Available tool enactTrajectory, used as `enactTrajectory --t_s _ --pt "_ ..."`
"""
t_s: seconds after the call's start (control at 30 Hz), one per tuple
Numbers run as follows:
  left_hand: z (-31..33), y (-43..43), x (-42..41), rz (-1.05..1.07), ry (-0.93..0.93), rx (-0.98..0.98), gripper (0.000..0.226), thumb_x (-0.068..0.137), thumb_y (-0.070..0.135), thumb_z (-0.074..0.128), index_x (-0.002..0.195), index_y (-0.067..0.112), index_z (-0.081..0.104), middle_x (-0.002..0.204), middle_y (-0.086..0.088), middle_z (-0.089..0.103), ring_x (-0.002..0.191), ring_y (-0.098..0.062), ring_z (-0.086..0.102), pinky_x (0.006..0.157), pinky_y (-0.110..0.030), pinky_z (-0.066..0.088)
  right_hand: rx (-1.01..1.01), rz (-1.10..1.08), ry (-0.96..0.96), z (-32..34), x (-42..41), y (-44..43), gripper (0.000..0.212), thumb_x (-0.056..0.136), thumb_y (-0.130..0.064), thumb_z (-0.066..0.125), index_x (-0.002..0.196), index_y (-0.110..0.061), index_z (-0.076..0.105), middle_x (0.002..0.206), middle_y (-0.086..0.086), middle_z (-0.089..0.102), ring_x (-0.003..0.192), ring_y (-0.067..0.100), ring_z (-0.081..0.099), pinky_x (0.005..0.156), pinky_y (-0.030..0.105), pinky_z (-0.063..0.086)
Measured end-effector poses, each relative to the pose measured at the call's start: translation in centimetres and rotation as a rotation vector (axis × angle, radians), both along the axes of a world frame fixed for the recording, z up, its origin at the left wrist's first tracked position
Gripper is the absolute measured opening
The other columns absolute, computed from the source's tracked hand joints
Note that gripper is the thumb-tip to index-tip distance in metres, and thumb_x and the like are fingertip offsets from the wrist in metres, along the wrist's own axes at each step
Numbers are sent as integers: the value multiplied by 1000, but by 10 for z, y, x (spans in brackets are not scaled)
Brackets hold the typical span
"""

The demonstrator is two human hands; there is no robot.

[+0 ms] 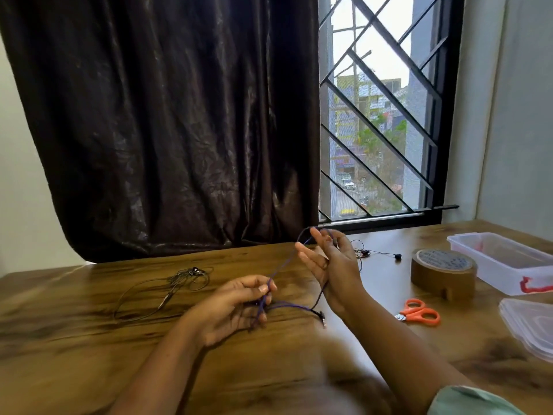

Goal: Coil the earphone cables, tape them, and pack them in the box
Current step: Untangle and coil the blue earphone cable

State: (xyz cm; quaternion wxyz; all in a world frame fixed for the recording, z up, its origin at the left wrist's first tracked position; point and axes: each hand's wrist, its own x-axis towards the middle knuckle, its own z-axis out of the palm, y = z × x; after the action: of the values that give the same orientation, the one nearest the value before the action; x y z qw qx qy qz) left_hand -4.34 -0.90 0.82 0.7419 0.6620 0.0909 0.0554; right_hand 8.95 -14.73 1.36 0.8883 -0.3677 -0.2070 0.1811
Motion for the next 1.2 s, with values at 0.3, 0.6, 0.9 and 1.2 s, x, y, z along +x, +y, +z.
enactTrajectory --t_s 0.3,0.6,0.9,1.2 --pt "-8 3 11 290 -39 287 13 78 4 72 86 14 68 66 -2 58 45 -3 50 37 -15 35 -114 -31 -233 0 -5 -3 77 100 2 37 142 -57 9 150 -11 29 107 25 64 60 37 59" --pt "-17 19 16 762 -51 936 13 89 22 62 76 25 62 68 5 59 65 -10 53 55 -24 38 -338 -354 -155 -9 6 1 94 93 12 38 137 -65 5 151 1 27 101 24 64 61 33 57" --pt "5 6 9 650 -294 -19 35 100 31 37 91 12 64 57 -3 49 44 -11 47 45 -23 42 -587 -271 -103 -17 20 -1 61 99 -6 41 143 -44 19 96 7 59 48 15 52 34 18 38" --pt "-15 12 11 717 31 1013 14 89 37 59 98 26 61 78 6 65 68 -7 60 60 -28 49 -475 28 -473 -3 -2 -1 26 99 -35 43 111 -30 66 61 -3 41 40 1 30 36 15 23"
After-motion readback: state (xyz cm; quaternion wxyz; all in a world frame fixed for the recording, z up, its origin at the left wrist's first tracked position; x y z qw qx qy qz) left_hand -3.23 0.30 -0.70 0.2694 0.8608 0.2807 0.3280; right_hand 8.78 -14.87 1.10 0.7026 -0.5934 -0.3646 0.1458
